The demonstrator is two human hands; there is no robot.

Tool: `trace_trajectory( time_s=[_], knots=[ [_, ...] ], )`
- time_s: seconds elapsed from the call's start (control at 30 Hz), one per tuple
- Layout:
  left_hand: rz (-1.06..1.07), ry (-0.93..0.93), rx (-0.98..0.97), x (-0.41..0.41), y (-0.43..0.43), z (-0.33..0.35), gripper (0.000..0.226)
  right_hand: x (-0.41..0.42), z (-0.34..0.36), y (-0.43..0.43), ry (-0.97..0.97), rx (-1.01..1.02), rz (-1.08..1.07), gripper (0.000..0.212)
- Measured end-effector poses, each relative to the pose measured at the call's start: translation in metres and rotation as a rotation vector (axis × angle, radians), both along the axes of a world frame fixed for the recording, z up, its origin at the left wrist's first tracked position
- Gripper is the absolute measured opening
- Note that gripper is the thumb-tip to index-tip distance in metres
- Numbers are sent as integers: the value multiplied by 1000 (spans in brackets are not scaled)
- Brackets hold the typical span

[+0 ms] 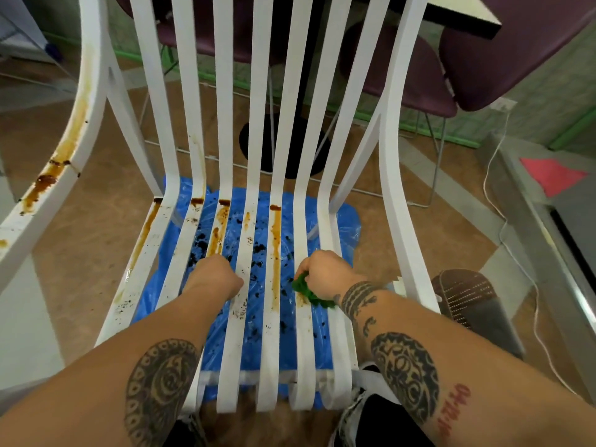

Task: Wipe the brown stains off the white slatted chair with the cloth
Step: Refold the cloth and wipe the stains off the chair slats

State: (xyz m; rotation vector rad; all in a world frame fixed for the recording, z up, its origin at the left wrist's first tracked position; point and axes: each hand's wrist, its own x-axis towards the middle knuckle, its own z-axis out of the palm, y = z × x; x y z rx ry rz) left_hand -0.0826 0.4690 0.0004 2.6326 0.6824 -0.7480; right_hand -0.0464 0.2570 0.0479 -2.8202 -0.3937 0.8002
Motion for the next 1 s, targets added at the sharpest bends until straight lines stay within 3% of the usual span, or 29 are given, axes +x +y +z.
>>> trace_trajectory(
  time_s=[0.13, 0.3, 0.5, 0.73, 0.87, 1.0],
  knots=[
    [13, -24, -11, -1, -1, 2, 37, 17, 6, -2, -55, -42, 40, 41],
    [-12, -17, 17, -2, -1, 0, 37, -20, -22, -6, -141, 52, -5, 40],
    [-23, -19, 17, -3, -2, 4, 37, -23, -2, -12, 22, -32, 174, 42],
    [-47, -63, 20, -8, 0, 0, 41, -41, -16, -4, -93, 49, -111, 39],
    [-34, -60, -3, -10, 1, 1, 40, -45, -7, 1, 9, -24, 15, 35],
    [-3, -83, -30, -9, 1, 0, 36, -15, 6, 13, -114, -121, 119, 33]
  ],
)
